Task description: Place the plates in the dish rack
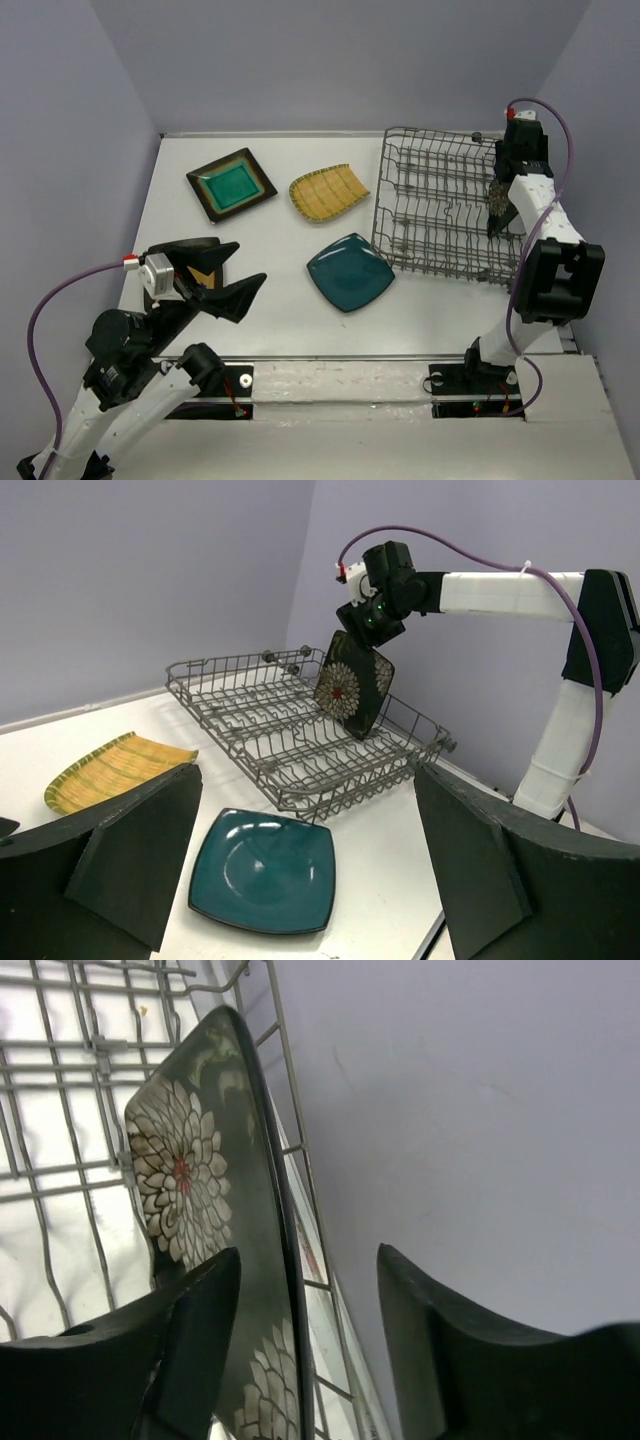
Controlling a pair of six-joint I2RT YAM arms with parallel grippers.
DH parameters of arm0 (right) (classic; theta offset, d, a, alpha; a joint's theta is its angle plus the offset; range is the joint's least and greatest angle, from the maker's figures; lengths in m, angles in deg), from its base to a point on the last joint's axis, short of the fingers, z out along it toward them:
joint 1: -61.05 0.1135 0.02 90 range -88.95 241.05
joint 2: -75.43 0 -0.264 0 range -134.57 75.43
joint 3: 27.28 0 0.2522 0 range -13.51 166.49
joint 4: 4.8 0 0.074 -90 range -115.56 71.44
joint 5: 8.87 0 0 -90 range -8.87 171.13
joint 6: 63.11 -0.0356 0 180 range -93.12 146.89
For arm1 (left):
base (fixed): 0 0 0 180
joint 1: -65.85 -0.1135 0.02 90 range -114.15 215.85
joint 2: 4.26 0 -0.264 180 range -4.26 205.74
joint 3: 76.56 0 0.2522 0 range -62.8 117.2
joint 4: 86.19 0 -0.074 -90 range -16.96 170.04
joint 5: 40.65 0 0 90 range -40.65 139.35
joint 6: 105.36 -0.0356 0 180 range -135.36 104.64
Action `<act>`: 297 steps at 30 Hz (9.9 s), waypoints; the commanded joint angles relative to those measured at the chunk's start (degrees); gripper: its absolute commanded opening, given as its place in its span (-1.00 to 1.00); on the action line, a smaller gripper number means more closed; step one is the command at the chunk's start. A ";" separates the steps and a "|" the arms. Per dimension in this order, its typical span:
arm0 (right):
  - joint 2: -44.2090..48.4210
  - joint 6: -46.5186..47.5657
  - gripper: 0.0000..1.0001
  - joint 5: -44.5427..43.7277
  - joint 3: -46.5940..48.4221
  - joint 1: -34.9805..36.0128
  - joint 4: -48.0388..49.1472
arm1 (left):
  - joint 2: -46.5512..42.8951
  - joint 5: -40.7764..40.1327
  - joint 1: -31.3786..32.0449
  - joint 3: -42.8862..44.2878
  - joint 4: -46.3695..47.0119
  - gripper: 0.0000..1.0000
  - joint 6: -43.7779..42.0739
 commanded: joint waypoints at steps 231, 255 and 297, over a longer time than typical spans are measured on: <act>-21.17 -21.20 -0.02 3.49 31.78 8.60 -38.68 | 19.77 -5.56 -4.81 -0.43 -7.33 0.98 7.17; -10.10 -23.66 -0.19 3.58 20.61 6.68 -26.55 | 26.54 -3.01 -6.48 -0.08 -6.28 0.98 8.92; 21.96 -31.82 0.42 24.81 1.30 6.57 -5.65 | 54.92 -11.00 -7.01 2.73 17.71 0.98 28.96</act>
